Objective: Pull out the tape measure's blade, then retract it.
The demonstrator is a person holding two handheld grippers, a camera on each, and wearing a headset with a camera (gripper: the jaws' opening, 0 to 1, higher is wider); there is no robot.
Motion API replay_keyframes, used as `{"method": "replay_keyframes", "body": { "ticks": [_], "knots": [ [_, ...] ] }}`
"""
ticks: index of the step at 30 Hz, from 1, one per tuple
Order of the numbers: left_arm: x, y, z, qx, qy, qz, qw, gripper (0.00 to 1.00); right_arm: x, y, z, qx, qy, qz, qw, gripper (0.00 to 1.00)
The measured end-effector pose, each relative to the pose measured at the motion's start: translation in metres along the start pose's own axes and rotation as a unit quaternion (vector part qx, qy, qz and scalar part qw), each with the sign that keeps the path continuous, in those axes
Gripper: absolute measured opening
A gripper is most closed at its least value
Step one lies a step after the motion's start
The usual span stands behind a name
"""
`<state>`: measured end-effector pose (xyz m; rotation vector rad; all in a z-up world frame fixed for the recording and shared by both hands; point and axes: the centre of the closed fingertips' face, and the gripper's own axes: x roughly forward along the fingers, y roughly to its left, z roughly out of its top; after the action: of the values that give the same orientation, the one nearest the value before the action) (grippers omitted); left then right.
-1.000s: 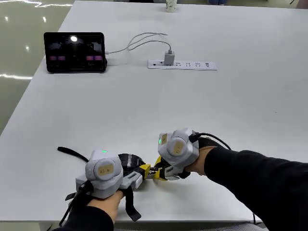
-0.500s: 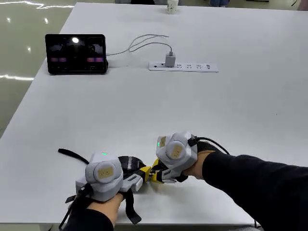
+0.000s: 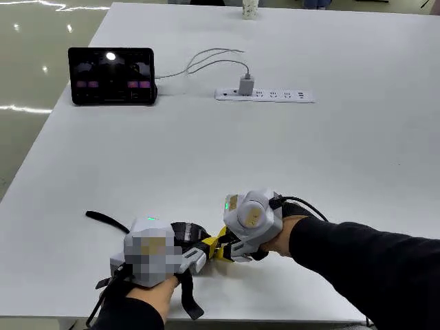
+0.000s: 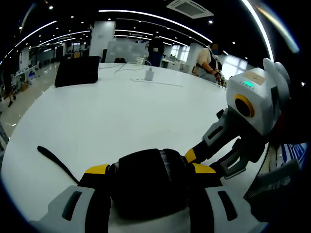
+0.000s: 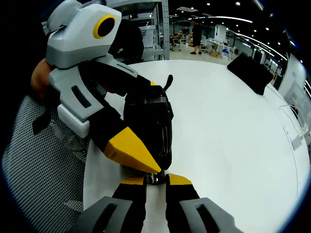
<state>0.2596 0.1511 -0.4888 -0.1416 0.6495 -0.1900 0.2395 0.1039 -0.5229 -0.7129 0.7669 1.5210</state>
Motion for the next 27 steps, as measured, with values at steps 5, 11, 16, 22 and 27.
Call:
{"method": "replay_keyframes", "body": {
  "ticks": [5, 11, 16, 22, 27],
  "knots": [
    [0.0001, 0.0001, -0.0003, 0.000, 0.000, 0.000, 1.0000, 0.60, 0.0010, 0.0001, 0.0009, 0.003, -0.003, -0.001, 1.0000, 0.12],
    [-0.0001, -0.0001, -0.0003, 0.000, 0.000, 0.000, 1.0000, 0.60, 0.0018, 0.0002, 0.0012, 0.000, -0.004, 0.000, 1.0000, 0.12],
    [0.0002, -0.0003, -0.0002, 0.000, -0.001, -0.001, 1.0000, 0.61, 0.0021, 0.0002, 0.0008, 0.001, -0.004, 0.000, 1.0000, 0.12],
    [0.0005, -0.0009, 0.0006, 0.003, -0.005, 0.001, 1.0000, 0.62, 0.0021, 0.0004, 0.0007, 0.002, -0.004, -0.006, 1.0000, 0.12],
    [-0.0004, -0.0012, 0.0000, 0.015, -0.001, -0.002, 0.9999, 0.62, 0.0017, 0.0002, 0.0002, 0.012, -0.010, -0.019, 0.9997, 0.13]
  ]
}}
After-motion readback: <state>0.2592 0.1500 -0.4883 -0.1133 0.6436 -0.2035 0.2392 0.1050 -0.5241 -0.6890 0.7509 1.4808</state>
